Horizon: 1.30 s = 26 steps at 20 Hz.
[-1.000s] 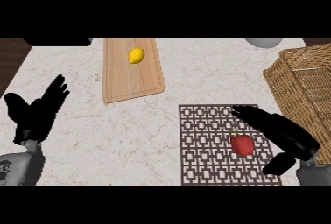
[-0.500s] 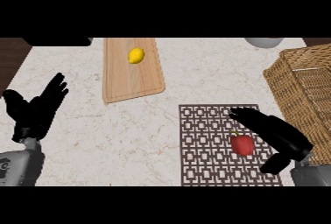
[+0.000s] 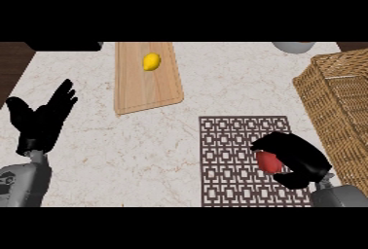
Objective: Pick the bell pepper from the placemat and place it in the basket
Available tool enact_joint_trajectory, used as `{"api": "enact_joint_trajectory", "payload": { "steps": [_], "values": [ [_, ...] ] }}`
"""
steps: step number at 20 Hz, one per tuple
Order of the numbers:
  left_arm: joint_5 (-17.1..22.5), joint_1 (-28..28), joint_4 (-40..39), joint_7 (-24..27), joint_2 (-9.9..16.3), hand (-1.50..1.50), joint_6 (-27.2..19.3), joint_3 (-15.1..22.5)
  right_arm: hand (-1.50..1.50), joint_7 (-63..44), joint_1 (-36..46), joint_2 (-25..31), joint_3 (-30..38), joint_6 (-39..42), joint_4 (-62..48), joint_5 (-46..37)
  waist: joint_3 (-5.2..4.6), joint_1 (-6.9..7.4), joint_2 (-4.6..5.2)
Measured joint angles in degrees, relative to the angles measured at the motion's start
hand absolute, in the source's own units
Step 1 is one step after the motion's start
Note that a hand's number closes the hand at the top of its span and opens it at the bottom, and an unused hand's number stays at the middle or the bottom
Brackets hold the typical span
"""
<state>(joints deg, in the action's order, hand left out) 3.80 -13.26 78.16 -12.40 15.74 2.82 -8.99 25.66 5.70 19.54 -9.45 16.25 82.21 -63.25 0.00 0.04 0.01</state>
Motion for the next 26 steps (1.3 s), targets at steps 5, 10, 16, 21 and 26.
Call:
{"api": "enact_joint_trajectory", "payload": {
  "steps": [5, 10, 16, 21, 26],
  "values": [
    [-0.06, 1.23, 1.40, -0.27, -0.21, 0.00, 0.73, -0.25, 1.50, 0.24, 2.10, -1.48, -1.37, -2.44, -3.56, -4.09, -0.36, 0.02, -0.25],
    [-0.28, 1.55, 0.93, 0.59, -0.06, 0.00, 1.58, -0.72, 1.50, 0.34, 1.29, -2.59, -2.85, -4.66, -3.62, -7.15, -0.76, -0.06, -0.55],
    [-0.70, 1.11, 1.29, 0.32, -0.58, 0.00, 1.01, -0.60, 1.50, -12.67, 4.41, -8.69, 5.59, -2.99, -6.32, -5.46, -0.69, -0.18, -0.11],
    [-0.54, 0.83, 1.45, 0.31, -0.48, 0.00, 0.95, -0.85, 1.50, -32.05, 8.01, -15.87, 16.81, -6.71, -7.27, -1.70, -0.22, -0.32, 0.55],
    [-0.48, -0.10, 1.57, 0.21, -1.01, 0.00, 1.57, 0.14, 1.50, -48.35, 16.38, -18.42, 23.63, -18.13, -7.82, 3.82, 0.28, 2.75, 1.06]
  ]
}}
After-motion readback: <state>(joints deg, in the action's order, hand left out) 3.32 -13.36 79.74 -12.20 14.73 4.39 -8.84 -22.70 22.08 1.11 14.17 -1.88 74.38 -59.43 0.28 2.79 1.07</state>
